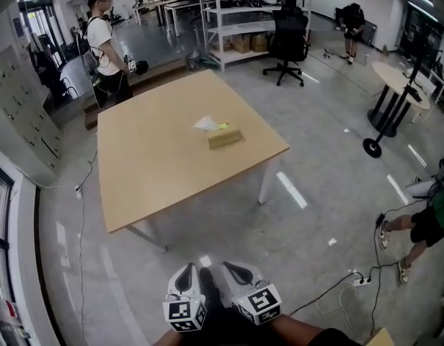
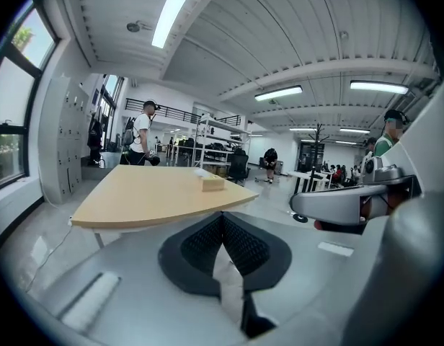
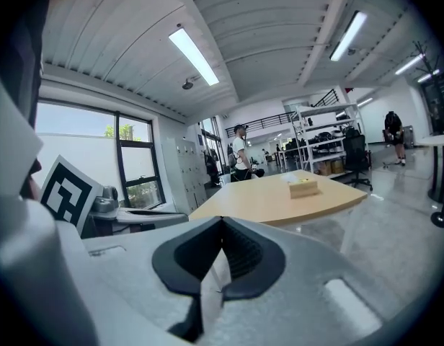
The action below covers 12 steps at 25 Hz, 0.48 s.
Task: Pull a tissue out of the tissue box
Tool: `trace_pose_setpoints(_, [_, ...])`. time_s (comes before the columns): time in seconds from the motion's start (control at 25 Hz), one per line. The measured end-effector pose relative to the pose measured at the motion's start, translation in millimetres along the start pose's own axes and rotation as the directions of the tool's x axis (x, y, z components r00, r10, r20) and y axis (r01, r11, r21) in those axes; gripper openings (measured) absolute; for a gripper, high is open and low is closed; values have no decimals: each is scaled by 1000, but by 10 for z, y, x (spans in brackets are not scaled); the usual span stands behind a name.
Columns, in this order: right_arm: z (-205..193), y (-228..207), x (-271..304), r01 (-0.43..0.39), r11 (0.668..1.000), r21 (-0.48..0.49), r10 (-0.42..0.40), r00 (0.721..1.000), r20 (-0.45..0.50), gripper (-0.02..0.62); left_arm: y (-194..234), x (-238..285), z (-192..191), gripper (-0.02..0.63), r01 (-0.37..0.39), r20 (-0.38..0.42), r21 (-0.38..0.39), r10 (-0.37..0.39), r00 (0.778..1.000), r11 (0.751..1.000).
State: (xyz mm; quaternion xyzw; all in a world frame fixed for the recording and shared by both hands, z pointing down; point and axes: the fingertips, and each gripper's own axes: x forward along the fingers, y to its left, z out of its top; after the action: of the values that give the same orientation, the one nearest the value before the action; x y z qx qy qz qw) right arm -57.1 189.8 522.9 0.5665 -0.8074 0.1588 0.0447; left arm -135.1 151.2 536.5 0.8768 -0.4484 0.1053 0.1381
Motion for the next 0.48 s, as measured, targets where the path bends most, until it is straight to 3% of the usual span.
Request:
trace_pose_setpoints(0.28, [-28, -125, 226, 46, 999, 27, -45, 998, -50, -9, 65, 281, 63, 18, 61, -27, 4, -61, 998, 998])
trace_pose_setpoints(0.48, [17, -178, 416, 60, 998, 29, -57, 996, -75, -9, 201, 463, 156, 18, 57, -40, 14, -56, 998, 998])
